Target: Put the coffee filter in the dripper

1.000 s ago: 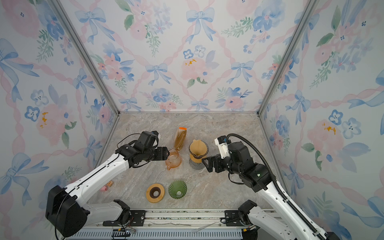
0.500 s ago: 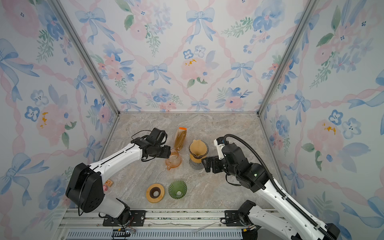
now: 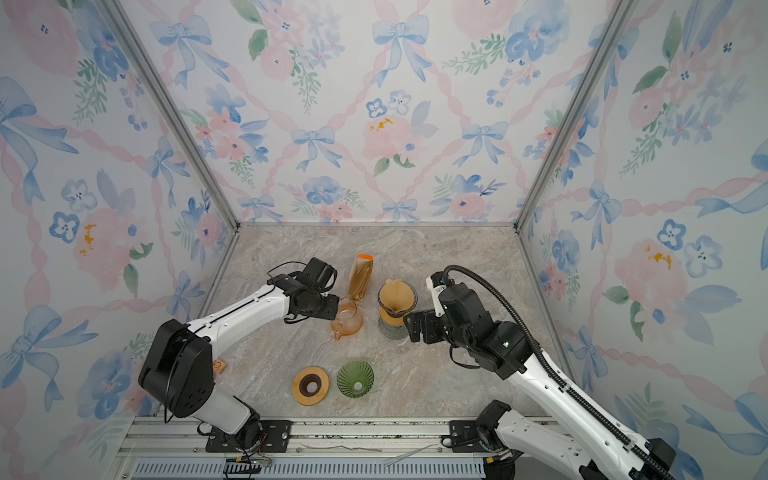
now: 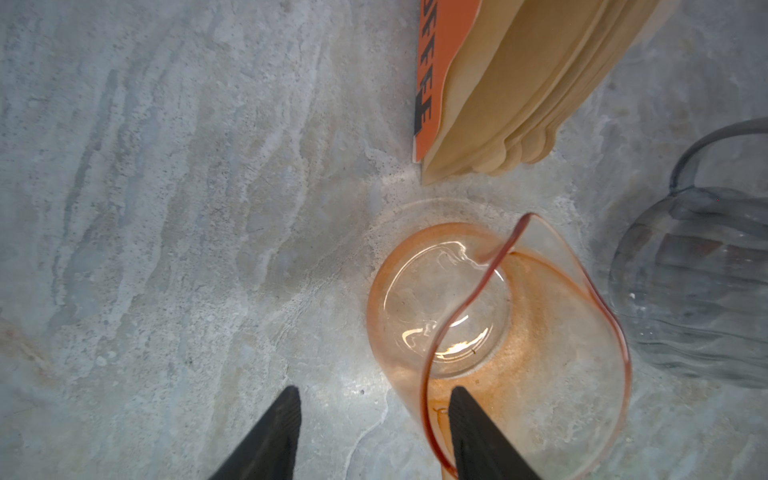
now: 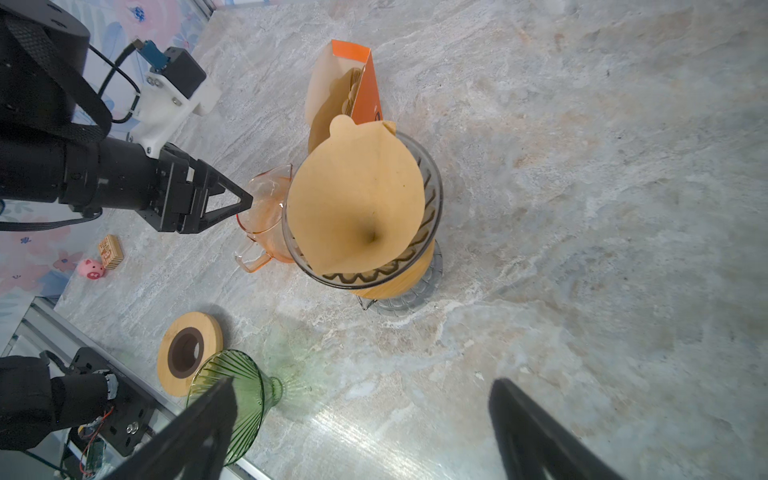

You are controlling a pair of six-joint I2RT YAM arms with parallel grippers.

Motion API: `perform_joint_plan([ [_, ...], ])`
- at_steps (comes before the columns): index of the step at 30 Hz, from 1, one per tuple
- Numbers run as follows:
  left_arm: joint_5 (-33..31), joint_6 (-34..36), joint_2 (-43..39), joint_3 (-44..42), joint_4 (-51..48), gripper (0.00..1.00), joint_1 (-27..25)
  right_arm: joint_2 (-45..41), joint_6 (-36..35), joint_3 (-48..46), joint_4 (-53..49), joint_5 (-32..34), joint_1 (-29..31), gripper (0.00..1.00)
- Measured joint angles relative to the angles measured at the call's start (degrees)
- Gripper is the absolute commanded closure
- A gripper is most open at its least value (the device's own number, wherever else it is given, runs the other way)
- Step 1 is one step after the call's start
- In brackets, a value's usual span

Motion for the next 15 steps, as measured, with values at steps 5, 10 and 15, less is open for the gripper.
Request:
perform_joint_plan([
  [5, -0.3, 0.0, 0.0, 0.0, -1.0, 0.46, 0.0, 0.0, 0.0, 0.0, 0.0, 0.0, 0.0, 0.04],
  [10, -0.9, 0.0, 0.0, -0.2, -2.7, 0.47, -0.9, 0.1, -0.1, 0.0, 0.0, 0.0, 0.0, 0.04],
  [15, -1.4, 0.0, 0.0, -0.6, -4.5, 0.47, -1.6, 0.6, -0.4, 0.0, 0.0, 0.0, 0.0, 0.04],
])
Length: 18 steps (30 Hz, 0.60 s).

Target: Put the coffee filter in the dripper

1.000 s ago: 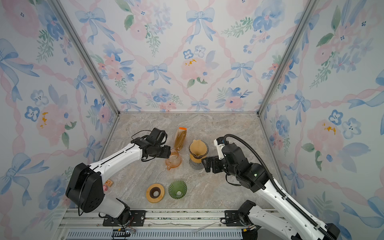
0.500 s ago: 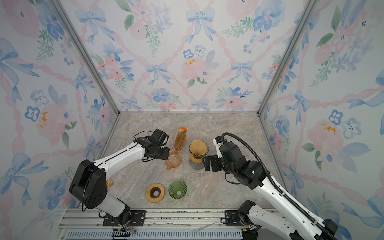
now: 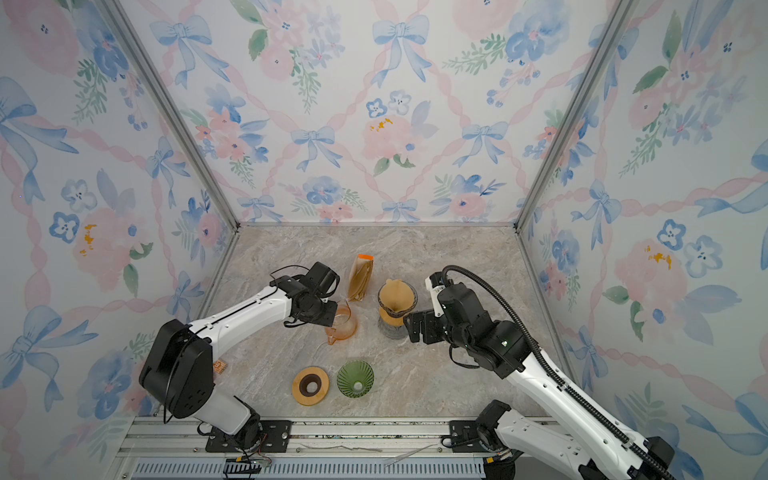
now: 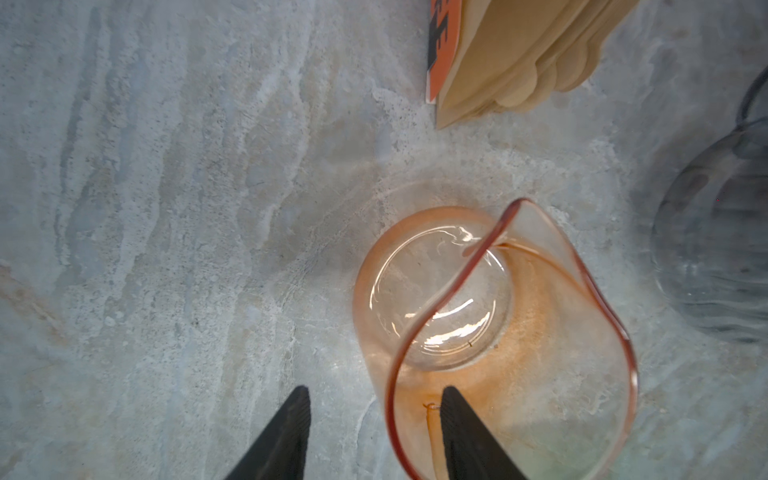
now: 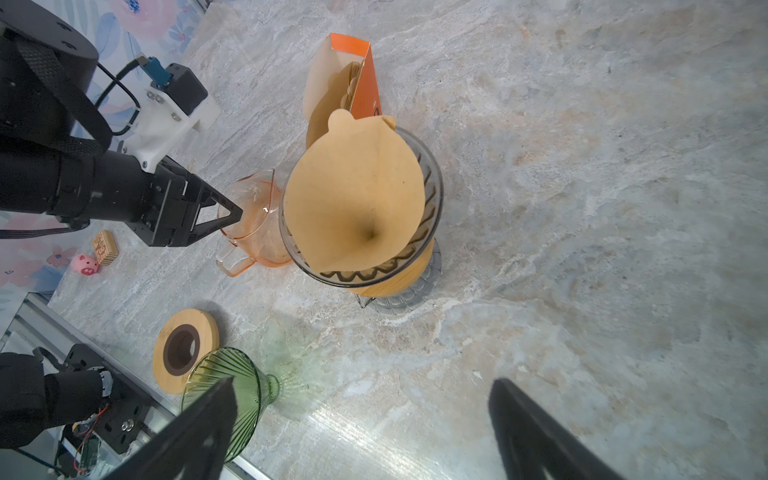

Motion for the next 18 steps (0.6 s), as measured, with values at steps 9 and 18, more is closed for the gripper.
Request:
perform_joint_plan([
  [9, 0.1, -0.3, -2.7, -0.8, -3.1, 0.42, 0.0, 0.0, 0.0, 0.0, 0.0, 0.0, 0.0, 0.04],
  [18, 5.6, -1.1, -15.3, -2.8, -3.4, 0.36, 2.6, -0.8, -0.2, 0.0, 0.0, -2.8, 0.0, 0.04],
])
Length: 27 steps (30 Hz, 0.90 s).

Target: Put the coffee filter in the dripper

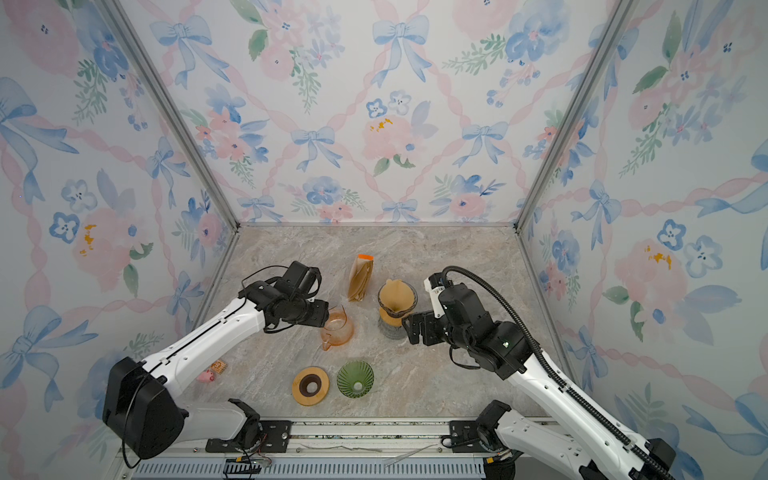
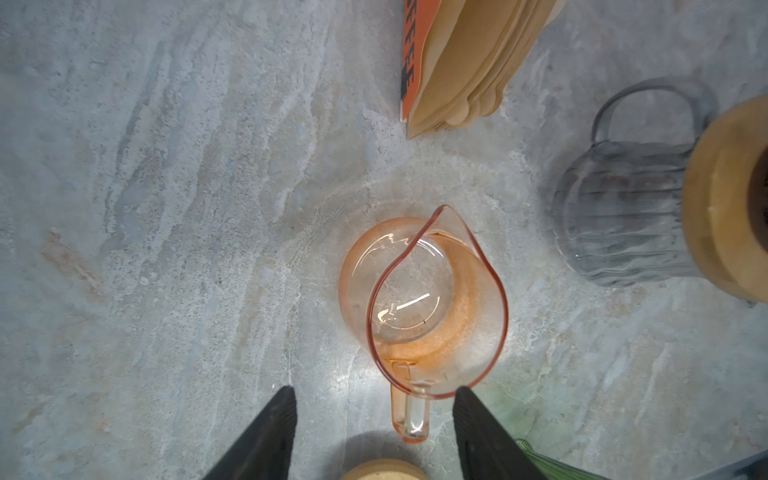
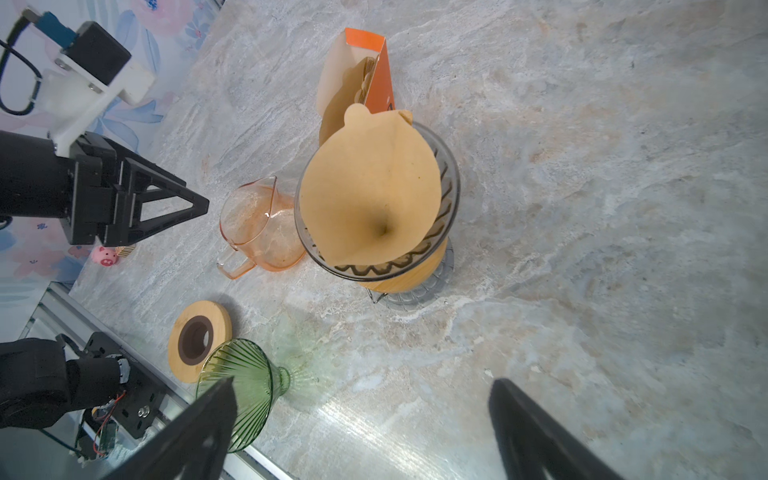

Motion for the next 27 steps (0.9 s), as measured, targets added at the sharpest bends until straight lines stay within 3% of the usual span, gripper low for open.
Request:
perform_joint_plan([
  [9, 7.2, -2.3, -10.2, -10.6, -0.9, 0.33, 1.9, -0.3, -1.5, 0.0, 0.0, -4.4, 0.3, 0.04],
  [20, 9.2, -14.3, -20.1, -21.1, -1.9, 0.34, 1.7, 0.2, -2.1, -1.4, 1.3, -7.2, 3.0, 0.04],
  [27, 8.3, -23.2, -25.1, -28.7, -2.1, 0.35, -4.1, 0.3, -2.2, -3.1, 2.3, -7.5, 4.8, 0.04],
])
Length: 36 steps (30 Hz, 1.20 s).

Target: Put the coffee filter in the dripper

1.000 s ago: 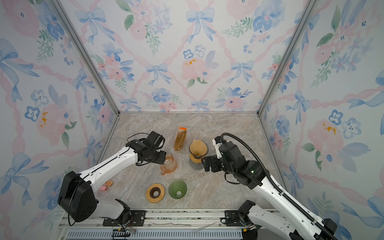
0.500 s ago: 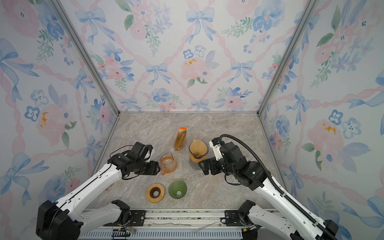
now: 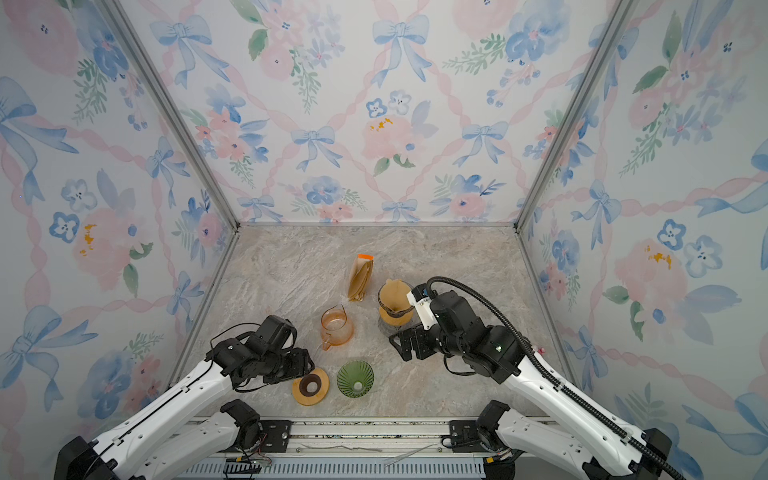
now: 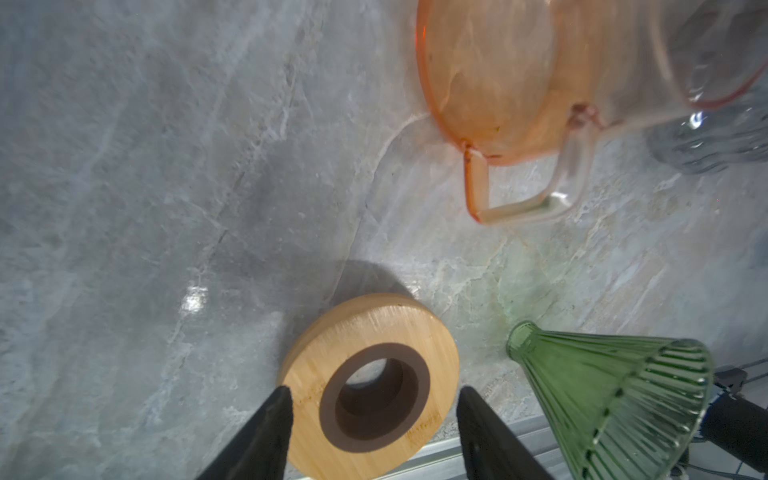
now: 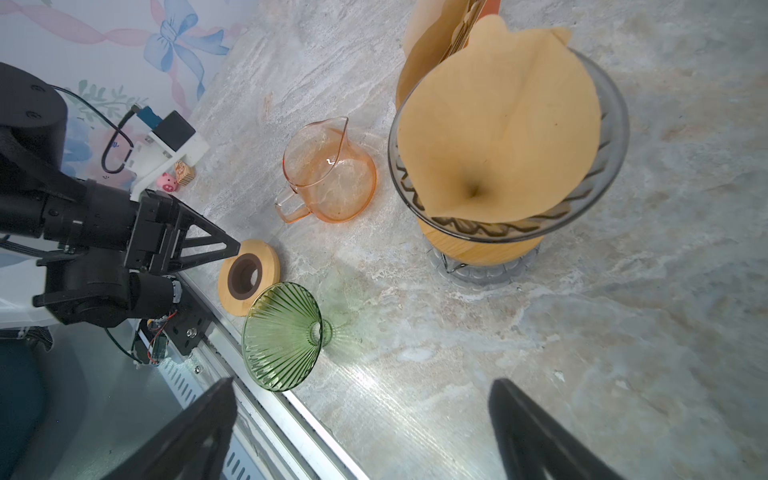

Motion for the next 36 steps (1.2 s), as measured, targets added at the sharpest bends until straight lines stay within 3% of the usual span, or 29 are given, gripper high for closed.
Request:
perform_joint_plan([
  [6, -1.5, -4.3, -0.1, -1.1, -0.1, 0.36, -3.5, 0.0, 0.0, -0.5, 0.8, 0.0, 0.0, 0.04],
  [17, -7.0, -5.4, 3.8, 1.9, -4.6, 0.38, -6.2, 0.0, -0.2, -2.0, 1.0, 0.0, 0.1, 0.04],
  [36, -7.3, -5.5, 10.5, 1.9, -5.5, 0.38, -8.7, -1.5, -0.2, -3.2, 1.4, 0.2, 0.3, 0.04],
])
